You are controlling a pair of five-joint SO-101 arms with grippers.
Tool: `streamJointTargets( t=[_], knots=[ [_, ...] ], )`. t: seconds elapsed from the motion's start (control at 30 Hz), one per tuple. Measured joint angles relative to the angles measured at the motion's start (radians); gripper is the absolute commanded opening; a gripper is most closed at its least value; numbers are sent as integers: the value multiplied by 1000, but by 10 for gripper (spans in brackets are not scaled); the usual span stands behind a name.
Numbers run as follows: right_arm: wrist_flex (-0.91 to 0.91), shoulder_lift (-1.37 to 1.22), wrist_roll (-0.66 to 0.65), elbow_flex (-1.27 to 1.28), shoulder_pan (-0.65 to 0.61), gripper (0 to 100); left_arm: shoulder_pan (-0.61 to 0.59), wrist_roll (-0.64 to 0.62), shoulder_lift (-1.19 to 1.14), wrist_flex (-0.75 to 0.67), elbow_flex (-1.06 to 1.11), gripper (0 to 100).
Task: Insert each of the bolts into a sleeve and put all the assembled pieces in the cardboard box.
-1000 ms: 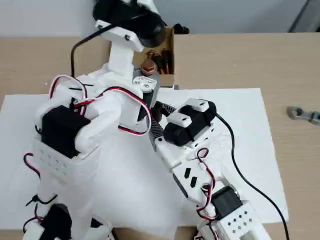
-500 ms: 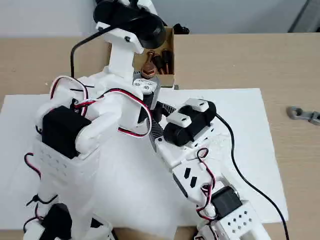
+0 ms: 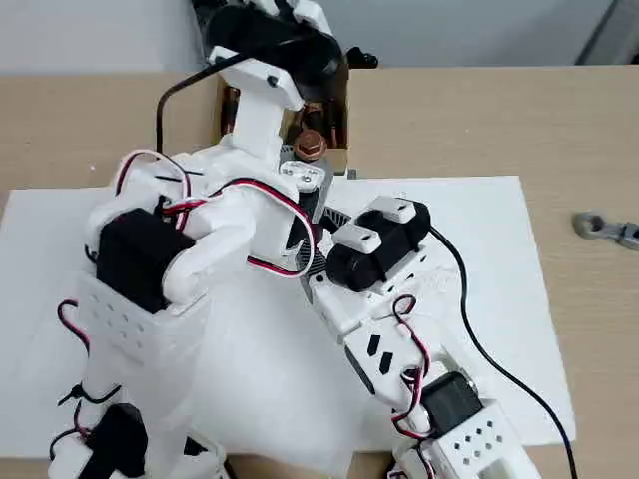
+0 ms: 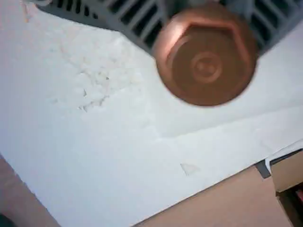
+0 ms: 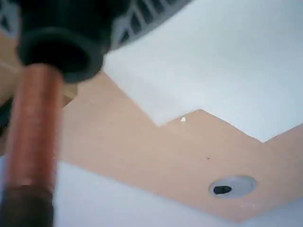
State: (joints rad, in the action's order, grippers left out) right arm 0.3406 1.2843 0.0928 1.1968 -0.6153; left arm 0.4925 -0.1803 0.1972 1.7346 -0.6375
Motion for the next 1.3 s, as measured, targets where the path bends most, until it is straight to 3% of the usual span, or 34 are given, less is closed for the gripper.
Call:
streamJointTargets(
  t=[0.93, 1.3],
  knots=[
    [2, -3, 0, 8, 25, 4, -11, 3, 0, -12, 52, 6],
    [0, 0, 0, 5, 25, 4, -11, -12, -2, 2, -21, 6]
  ],
)
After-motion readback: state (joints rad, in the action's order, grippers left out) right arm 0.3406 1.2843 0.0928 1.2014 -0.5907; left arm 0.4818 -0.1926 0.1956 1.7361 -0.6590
